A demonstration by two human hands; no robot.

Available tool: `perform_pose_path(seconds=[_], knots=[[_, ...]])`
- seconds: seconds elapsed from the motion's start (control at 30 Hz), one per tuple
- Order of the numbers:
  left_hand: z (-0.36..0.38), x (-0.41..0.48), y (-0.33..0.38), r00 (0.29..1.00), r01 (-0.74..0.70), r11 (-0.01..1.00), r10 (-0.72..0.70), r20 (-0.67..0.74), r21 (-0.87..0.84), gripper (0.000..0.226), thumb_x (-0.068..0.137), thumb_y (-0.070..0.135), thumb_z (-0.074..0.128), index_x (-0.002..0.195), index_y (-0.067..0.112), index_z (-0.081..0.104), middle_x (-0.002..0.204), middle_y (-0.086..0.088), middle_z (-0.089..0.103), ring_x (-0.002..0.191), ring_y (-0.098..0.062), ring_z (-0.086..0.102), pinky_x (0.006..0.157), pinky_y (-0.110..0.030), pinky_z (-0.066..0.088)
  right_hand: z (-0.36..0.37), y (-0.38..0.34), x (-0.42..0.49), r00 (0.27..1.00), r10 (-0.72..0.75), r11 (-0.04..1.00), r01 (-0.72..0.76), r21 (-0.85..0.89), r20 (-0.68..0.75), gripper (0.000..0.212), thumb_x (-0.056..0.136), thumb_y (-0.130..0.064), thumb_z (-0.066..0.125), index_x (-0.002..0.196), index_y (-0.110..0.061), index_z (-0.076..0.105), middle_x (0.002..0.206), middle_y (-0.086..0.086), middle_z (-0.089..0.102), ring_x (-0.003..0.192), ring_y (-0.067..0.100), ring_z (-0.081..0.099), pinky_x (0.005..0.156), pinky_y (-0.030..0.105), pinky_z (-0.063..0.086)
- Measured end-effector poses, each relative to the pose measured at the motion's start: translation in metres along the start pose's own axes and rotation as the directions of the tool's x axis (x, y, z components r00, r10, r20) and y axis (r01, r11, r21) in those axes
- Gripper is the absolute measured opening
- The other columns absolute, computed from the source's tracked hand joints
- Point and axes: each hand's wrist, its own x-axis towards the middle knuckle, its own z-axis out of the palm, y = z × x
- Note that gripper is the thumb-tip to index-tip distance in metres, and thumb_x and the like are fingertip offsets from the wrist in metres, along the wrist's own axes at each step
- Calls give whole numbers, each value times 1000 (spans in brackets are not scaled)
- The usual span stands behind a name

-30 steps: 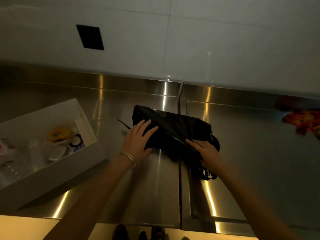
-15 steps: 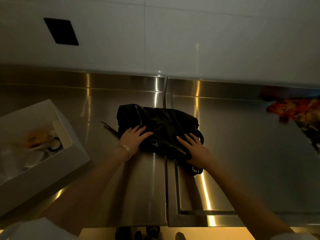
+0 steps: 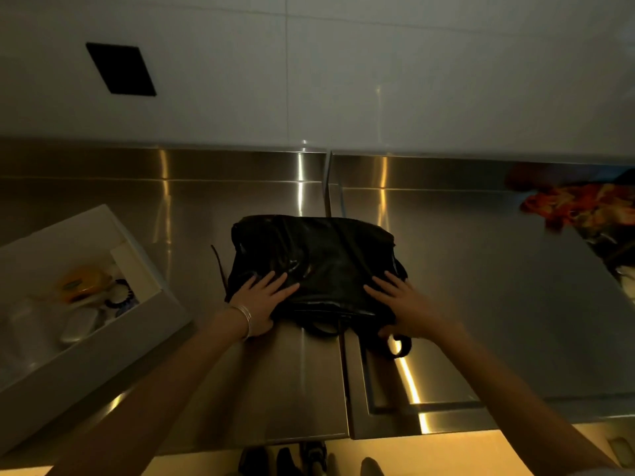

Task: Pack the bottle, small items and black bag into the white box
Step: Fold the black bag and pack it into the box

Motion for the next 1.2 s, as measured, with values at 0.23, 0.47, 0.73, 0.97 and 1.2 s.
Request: perform_pose_path(seconds=[0.23, 0.47, 0.73, 0.97, 1.2], knots=[[20, -4, -7, 968, 148, 989, -141, -205, 16, 107, 74, 55, 62, 132, 41, -27, 153, -7, -16, 138, -35, -17, 106, -57, -10, 20, -17, -7, 992, 72, 994, -63, 87, -104, 115, 70, -54, 69, 134, -32, -24, 154, 5, -18, 136, 29, -27, 110, 46, -10], [24, 7, 6, 973, 219, 976, -219, -67, -1, 93, 79, 40, 63, 144, 32, -3, 153, -17, -1, 140, -37, 1, 112, -51, 8, 31, -30, 2, 976, 166, 985, -158, 69, -143, 93, 82, -30, 65, 144, -37, -4, 156, 10, 6, 142, 34, 0, 104, 45, 38], [-20, -16, -4, 962, 143, 989, -148, -228, -38, 63, 82, 19, 56, 137, 20, 25, 127, -10, 49, 99, -27, 57, 66, -31, 47, -34, -17, -5, 958, 117, 993, -105, 60, -260, 57, 82, -27, 63, 133, -31, 35, 114, 0, 59, 99, 19, 59, 82, 31, 49], [-169, -59, -33, 992, -35, 937, 75, 102, -347, 46, 75, 17, 67, 118, 20, 48, 95, 1, 62, 70, -10, 56, 54, -19, 43, -165, 5, -45, 964, -220, 804, 94, 587, 146, 44, 67, -27, 65, 108, -36, 53, 101, 1, 64, 90, 23, 65, 80, 41, 54], [-188, -27, -51, 906, 93, 819, 165, 389, -566, 43, 63, 18, 67, 105, 23, 58, 112, -15, 61, 84, -26, 64, 63, -29, 56, -181, 28, -25, 898, -261, 689, -84, 720, 354, 41, 79, -11, 65, 118, -20, 58, 105, 10, 68, 91, 26, 67, 69, 31, 57]])
